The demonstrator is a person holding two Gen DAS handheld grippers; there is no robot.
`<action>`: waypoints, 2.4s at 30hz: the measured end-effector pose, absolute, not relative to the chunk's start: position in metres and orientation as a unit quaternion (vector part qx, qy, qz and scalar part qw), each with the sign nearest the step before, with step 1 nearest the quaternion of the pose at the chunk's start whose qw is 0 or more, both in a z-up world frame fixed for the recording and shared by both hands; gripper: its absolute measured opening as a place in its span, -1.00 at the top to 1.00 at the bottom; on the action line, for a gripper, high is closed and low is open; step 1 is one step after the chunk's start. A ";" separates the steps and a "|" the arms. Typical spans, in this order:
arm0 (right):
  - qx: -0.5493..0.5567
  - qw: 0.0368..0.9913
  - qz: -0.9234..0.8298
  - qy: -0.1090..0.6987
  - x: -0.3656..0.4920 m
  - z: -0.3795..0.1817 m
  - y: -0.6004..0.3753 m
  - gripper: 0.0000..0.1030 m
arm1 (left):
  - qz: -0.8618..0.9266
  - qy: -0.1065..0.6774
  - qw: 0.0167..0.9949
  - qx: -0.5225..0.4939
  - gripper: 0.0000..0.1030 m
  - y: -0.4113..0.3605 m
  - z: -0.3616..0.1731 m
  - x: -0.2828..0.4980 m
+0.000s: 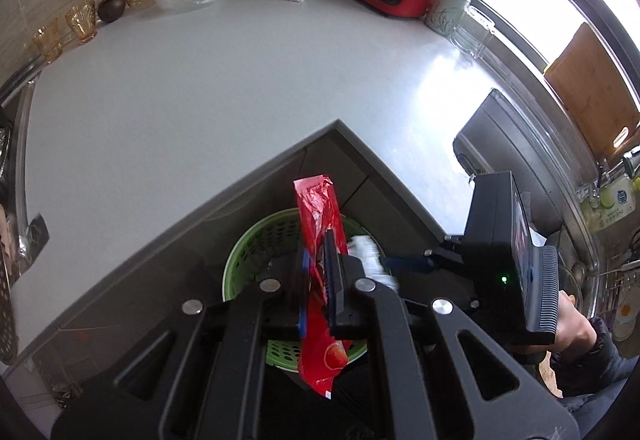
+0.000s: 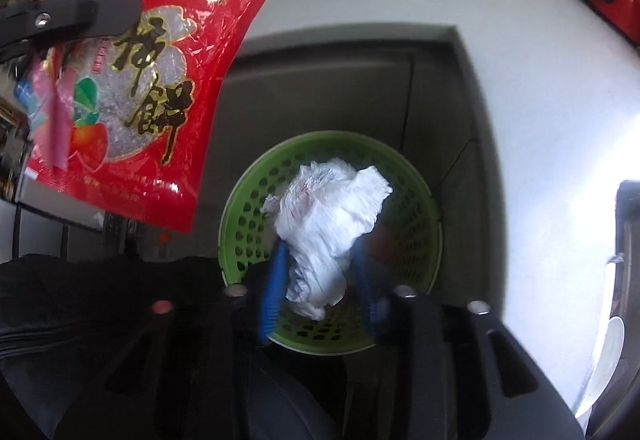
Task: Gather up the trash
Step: 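Drop the packet into the green basket with the left tool while the right tool drops the tissue, then move both tools back over the counter toward the plastic bag and second tissue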
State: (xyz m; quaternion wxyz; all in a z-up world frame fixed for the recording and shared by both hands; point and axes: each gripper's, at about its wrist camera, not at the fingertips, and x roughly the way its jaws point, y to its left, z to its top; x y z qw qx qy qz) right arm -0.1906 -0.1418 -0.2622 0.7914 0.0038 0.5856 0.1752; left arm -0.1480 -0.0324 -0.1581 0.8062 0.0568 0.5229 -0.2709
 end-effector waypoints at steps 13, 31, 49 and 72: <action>0.042 0.841 0.122 0.526 -0.182 -0.213 -0.195 -0.54 | -0.285 0.545 0.781 0.105 0.88 -0.054 -0.196 -0.151; 0.095 0.847 0.064 0.519 -0.189 -0.212 -0.243 -0.54 | -0.352 0.622 0.664 0.218 0.22 -0.100 -0.308 -0.141; 0.094 0.872 0.059 0.477 -0.160 -0.178 -0.243 -0.65 | -0.320 0.544 0.760 0.157 -0.61 -0.074 -0.220 -0.106; 0.052 0.935 -0.036 0.349 -0.009 -0.098 -0.220 -0.96 | -0.224 0.419 0.878 0.064 -0.85 -0.029 -0.116 0.070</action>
